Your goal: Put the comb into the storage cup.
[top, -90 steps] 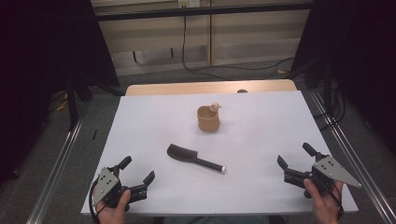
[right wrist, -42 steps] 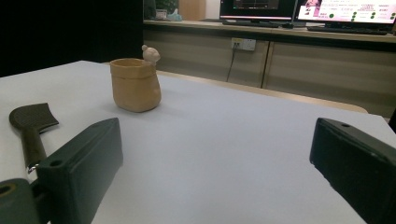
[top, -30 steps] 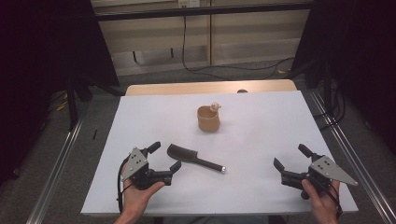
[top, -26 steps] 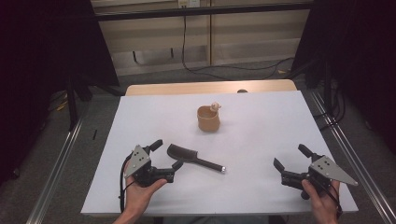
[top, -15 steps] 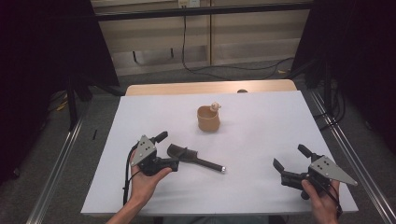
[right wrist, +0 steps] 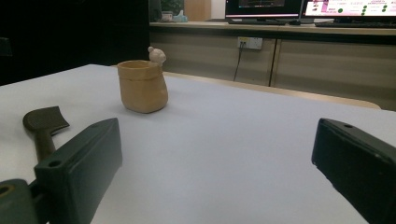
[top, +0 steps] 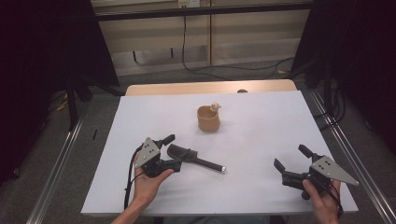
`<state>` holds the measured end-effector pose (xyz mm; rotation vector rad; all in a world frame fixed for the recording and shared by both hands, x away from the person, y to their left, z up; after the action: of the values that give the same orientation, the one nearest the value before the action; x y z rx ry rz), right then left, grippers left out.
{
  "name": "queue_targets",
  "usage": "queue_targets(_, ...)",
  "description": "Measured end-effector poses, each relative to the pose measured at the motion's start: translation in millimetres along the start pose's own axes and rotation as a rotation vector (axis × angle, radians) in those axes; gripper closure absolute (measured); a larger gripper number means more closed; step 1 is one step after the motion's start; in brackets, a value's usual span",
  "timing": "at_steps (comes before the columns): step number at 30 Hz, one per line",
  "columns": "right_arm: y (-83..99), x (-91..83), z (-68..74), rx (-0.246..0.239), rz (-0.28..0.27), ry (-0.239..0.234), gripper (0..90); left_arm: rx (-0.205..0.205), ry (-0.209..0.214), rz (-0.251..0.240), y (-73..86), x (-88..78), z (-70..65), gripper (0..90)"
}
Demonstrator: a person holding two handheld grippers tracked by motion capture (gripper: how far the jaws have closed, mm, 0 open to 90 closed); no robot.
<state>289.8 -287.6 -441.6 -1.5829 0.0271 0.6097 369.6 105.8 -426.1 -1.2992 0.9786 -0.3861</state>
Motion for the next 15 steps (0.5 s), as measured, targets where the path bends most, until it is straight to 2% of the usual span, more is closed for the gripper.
queue_targets(2, 0.2, 0.4, 0.2, -0.001, 0.002, -0.001, 1.3, -0.001, -0.004, 0.005, 0.2, 0.0, 0.7, 30.1)
queue_targets(3, 0.4, 1.5, 0.1, -0.002, 0.006, -0.002, 1.3, -0.014, 0.02, 0.016, 2.1, 0.7, 0.2, 32.0)
queue_targets(5, 0.4, 1.9, 0.4, -0.004, 0.006, -0.002, 1.3, -0.014, 0.033, 0.034, 3.4, 0.6, -0.4, 35.5)
queue_targets(6, 0.4, 1.7, 0.5, -0.007, 0.007, -0.001, 1.3, -0.014, 0.032, 0.031, 3.1, -0.1, -0.3, 37.8)
queue_targets(11, 0.4, 0.6, 0.9, -0.008, 0.003, -0.003, 1.3, -0.048, 0.087, 0.033, 2.8, 0.1, -1.2, 49.5)
queue_targets(13, 0.5, 0.7, 1.2, -0.004, 0.005, -0.007, 1.3, -0.048, 0.09, 0.043, 2.4, -0.2, -1.6, 50.9)
queue_targets(15, 0.5, 1.0, 1.1, -0.007, 0.005, -0.007, 1.3, -0.047, 0.096, 0.043, 1.8, -0.7, -2.0, 57.2)
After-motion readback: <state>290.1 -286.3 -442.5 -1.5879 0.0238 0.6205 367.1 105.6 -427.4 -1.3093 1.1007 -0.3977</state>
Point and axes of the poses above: each handheld gripper's, and its own axes: x roughly forward along the jaws, y roughly out of its underside, z roughly to its left, the point moved 5 cm from there along x, roughly forward along the jaws, and after that the axes turned 14 degrees about z, right-handed, at the moved point
